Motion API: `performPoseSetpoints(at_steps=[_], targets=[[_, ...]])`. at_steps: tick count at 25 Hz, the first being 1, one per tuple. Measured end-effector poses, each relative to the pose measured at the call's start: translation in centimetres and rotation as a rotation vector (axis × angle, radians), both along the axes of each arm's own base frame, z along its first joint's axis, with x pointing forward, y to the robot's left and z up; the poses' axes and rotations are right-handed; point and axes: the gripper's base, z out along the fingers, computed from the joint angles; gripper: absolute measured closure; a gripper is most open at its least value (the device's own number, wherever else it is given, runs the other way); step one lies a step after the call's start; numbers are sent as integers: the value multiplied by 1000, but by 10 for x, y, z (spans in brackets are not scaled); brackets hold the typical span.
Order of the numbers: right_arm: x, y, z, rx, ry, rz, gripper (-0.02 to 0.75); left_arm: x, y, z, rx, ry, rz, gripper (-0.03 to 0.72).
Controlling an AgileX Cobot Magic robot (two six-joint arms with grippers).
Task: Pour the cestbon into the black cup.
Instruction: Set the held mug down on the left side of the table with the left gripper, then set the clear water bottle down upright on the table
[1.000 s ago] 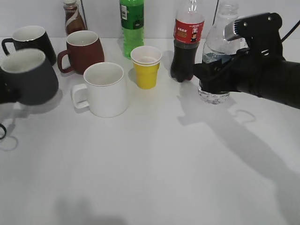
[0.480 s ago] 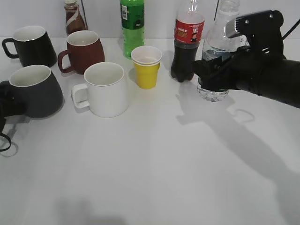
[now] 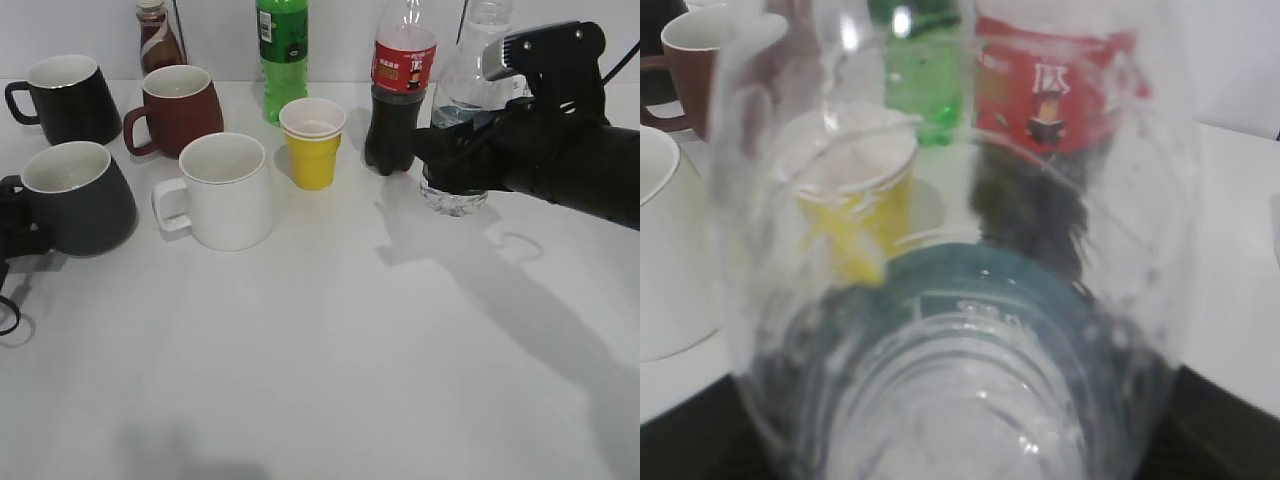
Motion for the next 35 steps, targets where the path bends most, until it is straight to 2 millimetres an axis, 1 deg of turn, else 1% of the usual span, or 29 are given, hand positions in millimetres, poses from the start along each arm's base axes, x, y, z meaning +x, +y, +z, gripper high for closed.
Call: performPoseSetpoints(at_steps=[3,7,14,16,20,23,27,30,35], targets=[[0,0,0,0,0,0,268,-6,0,0,-3,6,0,430],[0,0,0,1,0,0,268,-20,-1,3,-5,24,4,427],[1,1,-2,3,0,1,268,-38,0,13,-6,15,16,426],[3,2,-8,9,2,4,268,-44,0,14,-6,17,17,426],[9,6,-30,8,30,10,268,-54,-1,20,-6,8,17,424],[13,8,-43,0,24,24,268,-57,-1,28,-5,-23,17,425],[15,9,-56,-23,31,34,268,-60,-1,39,-4,-68,17,425],[14,9,-60,-29,37,37,228,-61,-1,46,-3,-99,16,425],[14,10,-56,2,-7,42,165,-64,-3,60,3,-166,-2,425]])
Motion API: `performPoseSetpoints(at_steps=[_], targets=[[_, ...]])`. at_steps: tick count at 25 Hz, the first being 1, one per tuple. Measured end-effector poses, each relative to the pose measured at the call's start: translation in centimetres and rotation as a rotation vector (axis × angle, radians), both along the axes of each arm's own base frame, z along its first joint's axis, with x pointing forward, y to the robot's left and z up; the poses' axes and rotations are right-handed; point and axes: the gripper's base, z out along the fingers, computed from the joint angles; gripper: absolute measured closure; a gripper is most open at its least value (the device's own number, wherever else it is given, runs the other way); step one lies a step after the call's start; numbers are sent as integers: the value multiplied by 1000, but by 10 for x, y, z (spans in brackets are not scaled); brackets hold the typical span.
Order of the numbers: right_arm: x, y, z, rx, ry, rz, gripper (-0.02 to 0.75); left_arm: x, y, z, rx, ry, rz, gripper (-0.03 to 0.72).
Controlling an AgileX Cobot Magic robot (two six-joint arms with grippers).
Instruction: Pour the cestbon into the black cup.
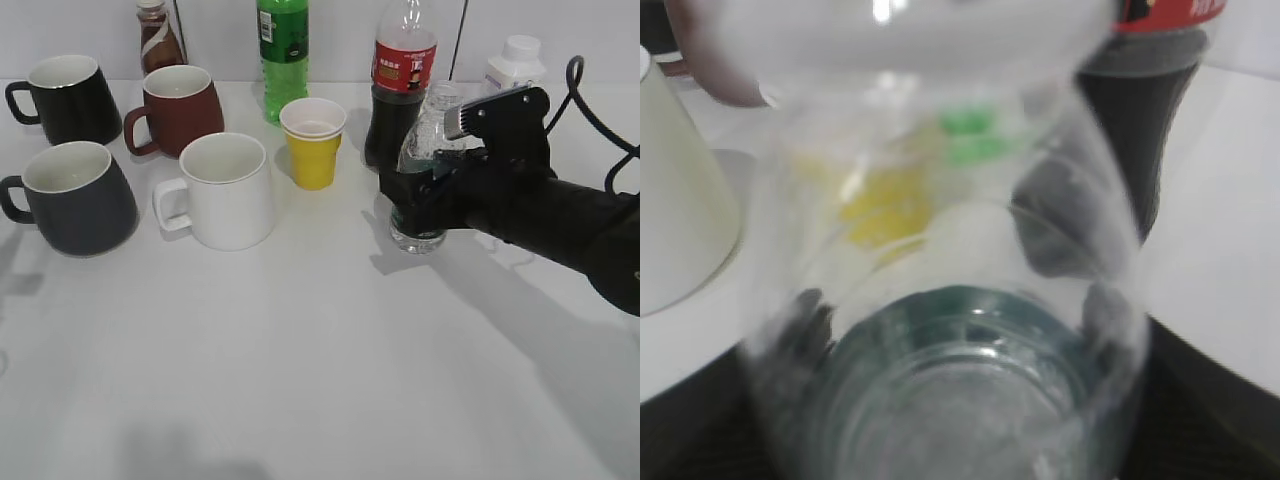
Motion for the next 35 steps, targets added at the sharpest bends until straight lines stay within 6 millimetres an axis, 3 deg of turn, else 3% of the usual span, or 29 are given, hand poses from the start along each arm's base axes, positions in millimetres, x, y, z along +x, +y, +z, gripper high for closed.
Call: performPoseSetpoints(at_steps=[5,8,11,16,21,24,26,35], targets=[[0,0,2,0,-14,2,152,-6,-4,17,24,-69,-48,425],[-2,-1,19,-5,-77,11,150,-12,-6,31,44,-114,-62,425],[-11,-6,61,15,-171,7,149,-24,-4,44,81,-60,-42,425],[-53,-25,134,-71,-274,23,148,-51,6,88,39,120,85,395],[-99,-55,173,-165,-253,-54,148,-102,15,147,-30,194,217,272],[-129,-70,180,-190,-151,-103,148,-129,16,162,-63,225,243,176],[-152,-80,183,-182,-79,-118,148,-142,15,161,-89,262,241,137],[-236,-121,165,-247,257,-111,148,-187,11,140,-85,473,188,114]])
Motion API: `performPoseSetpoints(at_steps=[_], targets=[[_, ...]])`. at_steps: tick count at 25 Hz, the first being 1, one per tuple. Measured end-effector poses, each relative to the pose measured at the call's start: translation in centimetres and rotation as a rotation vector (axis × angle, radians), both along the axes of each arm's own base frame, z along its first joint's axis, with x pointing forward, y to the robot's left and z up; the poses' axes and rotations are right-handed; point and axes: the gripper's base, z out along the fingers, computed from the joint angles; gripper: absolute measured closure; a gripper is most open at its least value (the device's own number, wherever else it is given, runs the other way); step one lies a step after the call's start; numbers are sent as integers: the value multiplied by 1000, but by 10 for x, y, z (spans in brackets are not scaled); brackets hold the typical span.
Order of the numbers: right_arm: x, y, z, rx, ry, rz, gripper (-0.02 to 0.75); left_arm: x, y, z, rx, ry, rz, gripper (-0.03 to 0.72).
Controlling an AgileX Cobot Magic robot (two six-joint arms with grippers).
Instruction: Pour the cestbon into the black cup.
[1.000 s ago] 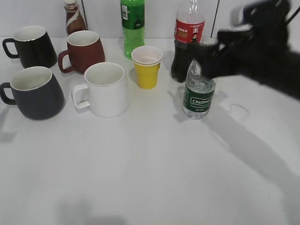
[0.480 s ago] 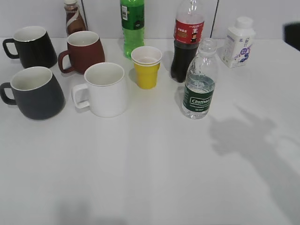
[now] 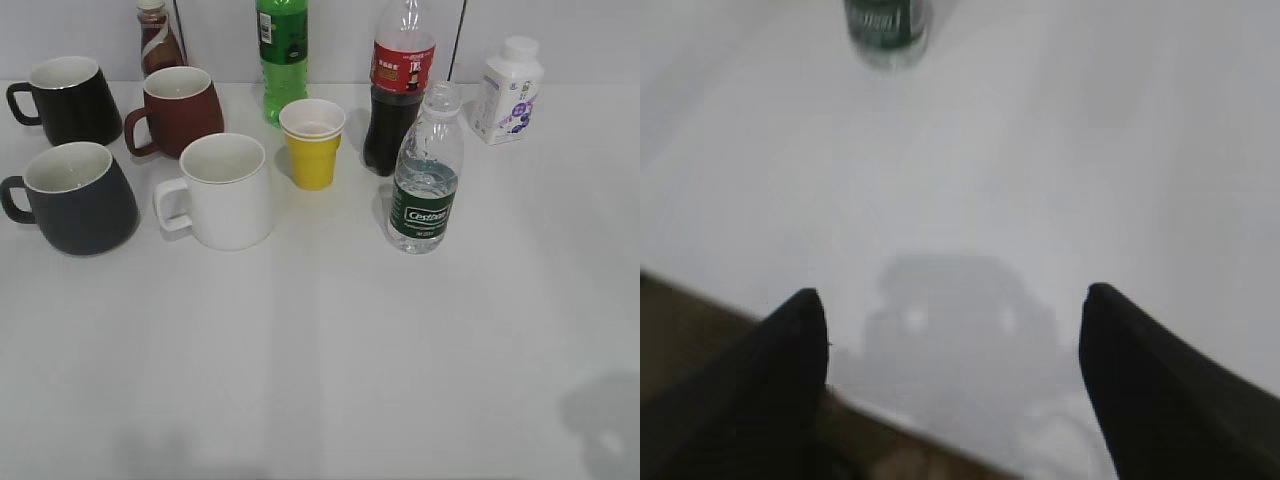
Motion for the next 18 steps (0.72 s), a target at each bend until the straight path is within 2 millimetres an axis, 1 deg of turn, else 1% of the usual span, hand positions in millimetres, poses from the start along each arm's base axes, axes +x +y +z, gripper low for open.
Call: performPoseSetpoints(at_steps=[3,5,8,10,14,18], targets=[[-20,-9,-14,19,46,6,148,-7,1,-3,17,20,4,114],[-27,-12,-25,22,57,7,148,-7,2,-6,19,34,4,114],[-32,-14,-38,37,56,16,148,-5,1,-20,25,102,-10,114],[-33,-14,-38,42,51,19,148,-6,-1,-25,30,129,-35,114],[-33,-14,-37,45,43,22,148,-7,-5,-26,35,126,-89,114],[-33,-13,-37,49,40,24,148,-7,-7,-26,23,126,-106,123]])
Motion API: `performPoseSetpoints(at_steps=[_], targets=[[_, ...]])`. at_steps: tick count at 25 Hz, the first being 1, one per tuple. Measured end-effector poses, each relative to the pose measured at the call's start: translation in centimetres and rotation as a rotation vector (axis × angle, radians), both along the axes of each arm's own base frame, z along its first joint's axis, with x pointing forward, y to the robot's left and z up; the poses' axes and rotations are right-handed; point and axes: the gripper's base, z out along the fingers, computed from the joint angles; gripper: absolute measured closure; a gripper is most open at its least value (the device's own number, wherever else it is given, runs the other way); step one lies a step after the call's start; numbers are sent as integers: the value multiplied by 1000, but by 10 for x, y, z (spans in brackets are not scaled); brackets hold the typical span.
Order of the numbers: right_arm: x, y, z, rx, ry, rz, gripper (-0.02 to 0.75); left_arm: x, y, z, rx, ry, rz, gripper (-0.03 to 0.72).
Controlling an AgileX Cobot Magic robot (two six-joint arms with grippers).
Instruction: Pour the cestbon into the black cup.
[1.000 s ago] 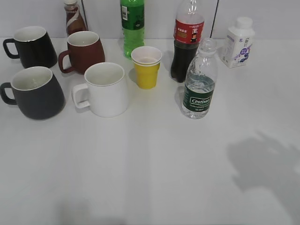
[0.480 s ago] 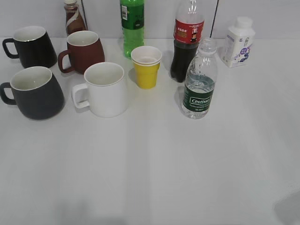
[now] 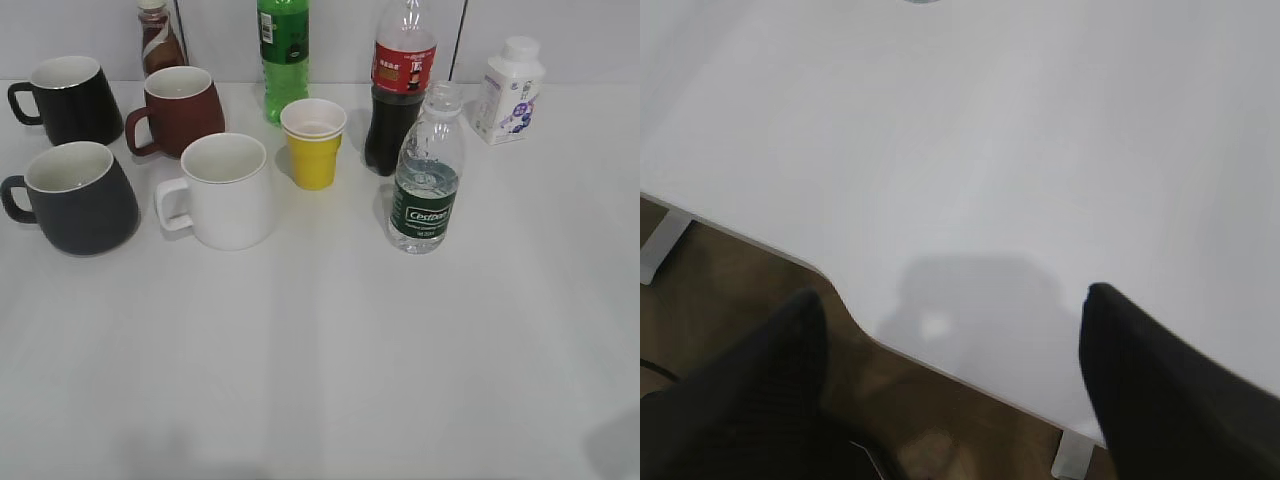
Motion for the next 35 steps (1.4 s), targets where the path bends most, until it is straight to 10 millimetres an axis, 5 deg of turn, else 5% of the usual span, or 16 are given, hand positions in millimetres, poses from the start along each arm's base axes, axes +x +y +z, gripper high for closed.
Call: performPoseSetpoints(at_steps=[12,24,35], targets=[[-1,-1,0,4,-10,-12,148,0,-4,0,-60,4,-12,206],[-30,-15,3,76,-203,-380,148,-1,-5,0,-62,-2,-13,208],[-31,-13,3,95,-205,-394,148,-34,-3,1,-68,-204,-17,209]])
